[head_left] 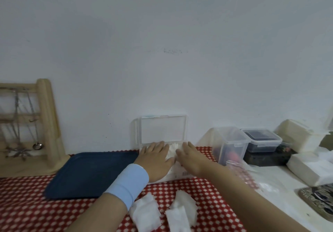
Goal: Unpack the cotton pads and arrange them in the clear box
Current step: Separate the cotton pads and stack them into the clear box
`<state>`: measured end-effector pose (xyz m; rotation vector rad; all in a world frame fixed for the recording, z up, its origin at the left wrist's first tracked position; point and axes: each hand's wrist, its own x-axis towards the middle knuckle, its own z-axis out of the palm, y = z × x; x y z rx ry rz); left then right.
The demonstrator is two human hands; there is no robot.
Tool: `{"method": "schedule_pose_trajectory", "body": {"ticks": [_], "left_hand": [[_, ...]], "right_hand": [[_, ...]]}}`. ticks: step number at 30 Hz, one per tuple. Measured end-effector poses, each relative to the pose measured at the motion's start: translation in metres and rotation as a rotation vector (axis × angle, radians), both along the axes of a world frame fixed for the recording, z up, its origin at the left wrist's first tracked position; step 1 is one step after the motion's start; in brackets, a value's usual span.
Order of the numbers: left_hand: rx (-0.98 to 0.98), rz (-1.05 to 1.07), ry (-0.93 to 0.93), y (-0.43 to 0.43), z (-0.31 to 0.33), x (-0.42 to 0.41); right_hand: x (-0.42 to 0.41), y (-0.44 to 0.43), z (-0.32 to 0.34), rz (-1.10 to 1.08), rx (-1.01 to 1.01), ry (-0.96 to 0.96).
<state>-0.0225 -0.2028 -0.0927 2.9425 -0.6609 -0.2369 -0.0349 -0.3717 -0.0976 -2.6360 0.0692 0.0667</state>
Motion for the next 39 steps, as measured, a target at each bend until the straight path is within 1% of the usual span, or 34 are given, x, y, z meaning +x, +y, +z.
{"method": "schedule_pose_trajectory", "body": {"ticks": [1,2,5,6,7,9,11,12,14,16,17,18,20,21,22,23,24,25,26,28,30,32,36,38,39], "left_hand": [[0.001,-0.013,-0.01,-0.001,-0.001,0.001],[-0.001,-0.026,-0.016,-0.002,-0.001,0.002],[-0.047,-0.035,-0.043,0.001,-0.002,0.004],[-0.063,-0.017,-0.07,0.003,-0.003,0.003],[-0.065,0.009,-0.103,0.006,-0.005,0.001],[-0.046,0.055,-0.134,0.009,-0.009,-0.003],[-0.054,0.073,-0.123,0.01,-0.012,-0.006],[-0.062,0.07,-0.12,0.01,-0.014,-0.005],[-0.055,0.053,-0.115,0.01,-0.015,-0.001],[-0.028,0.043,-0.101,0.009,-0.013,0.001],[-0.032,0.04,-0.089,0.01,-0.011,0.001],[-0.061,0.037,-0.076,0.011,-0.009,-0.002],[-0.218,0.054,-0.069,0.016,-0.005,-0.011],[-0.313,0.064,-0.097,0.019,-0.004,-0.017],[-0.386,0.07,-0.162,0.024,-0.003,-0.024],[-0.44,0.073,-0.251,0.028,-0.003,-0.031],[-0.492,0.076,-0.329,0.032,-0.004,-0.038],[-0.55,0.08,-0.361,0.036,-0.004,-0.045],[-0.598,0.091,-0.334,0.039,-0.005,-0.052],[-0.652,0.111,-0.198,0.043,-0.007,-0.066],[-0.638,0.1,-0.1,0.045,-0.011,-0.076],[-0.616,0.094,-0.086,0.046,-0.017,-0.083],[-0.67,0.137,-0.035,0.047,-0.026,-0.089],[-0.705,0.143,-0.009,0.046,-0.029,-0.091],[-0.737,0.146,0.007,0.046,-0.03,-0.093]], "right_hand": [[0.0,0.0,-0.004,-0.018,0.033,0.009],[-0.001,0.0,-0.005,-0.037,0.021,0.042],[-0.011,0.003,-0.001,0.01,-0.264,-0.036],[-0.014,0.003,0.0,0.032,-0.303,-0.084],[-0.016,0.005,-0.003,0.07,-0.311,-0.127],[-0.019,0.008,-0.005,0.222,-0.319,-0.119],[-0.023,0.01,-0.002,0.349,-0.424,-0.095],[-0.025,0.01,0.001,0.383,-0.487,-0.089],[-0.027,0.011,0.008,0.403,-0.55,-0.055],[-0.028,0.011,0.014,0.408,-0.541,-0.036],[-0.03,0.012,0.016,0.393,-0.472,-0.044],[-0.032,0.012,0.019,0.351,-0.345,-0.077],[-0.039,0.013,0.025,0.242,-0.073,-0.228],[-0.043,0.013,0.029,0.219,0.002,-0.298],[-0.048,0.013,0.035,0.218,0.054,-0.328],[-0.053,0.012,0.039,0.225,0.082,-0.303],[-0.059,0.012,0.043,0.231,0.075,-0.23],[-0.061,0.011,0.044,0.23,0.031,-0.13],[-0.064,0.011,0.043,0.218,-0.042,-0.023],[-0.067,0.011,0.037,0.196,-0.199,0.182],[-0.071,0.01,0.029,0.197,-0.263,0.302],[-0.074,0.009,0.023,0.209,-0.247,0.314],[-0.076,0.007,0.021,0.258,-0.179,0.255],[-0.076,0.005,0.023,0.273,-0.068,0.178],[-0.076,0.004,0.025,0.27,0.021,0.128]]}}
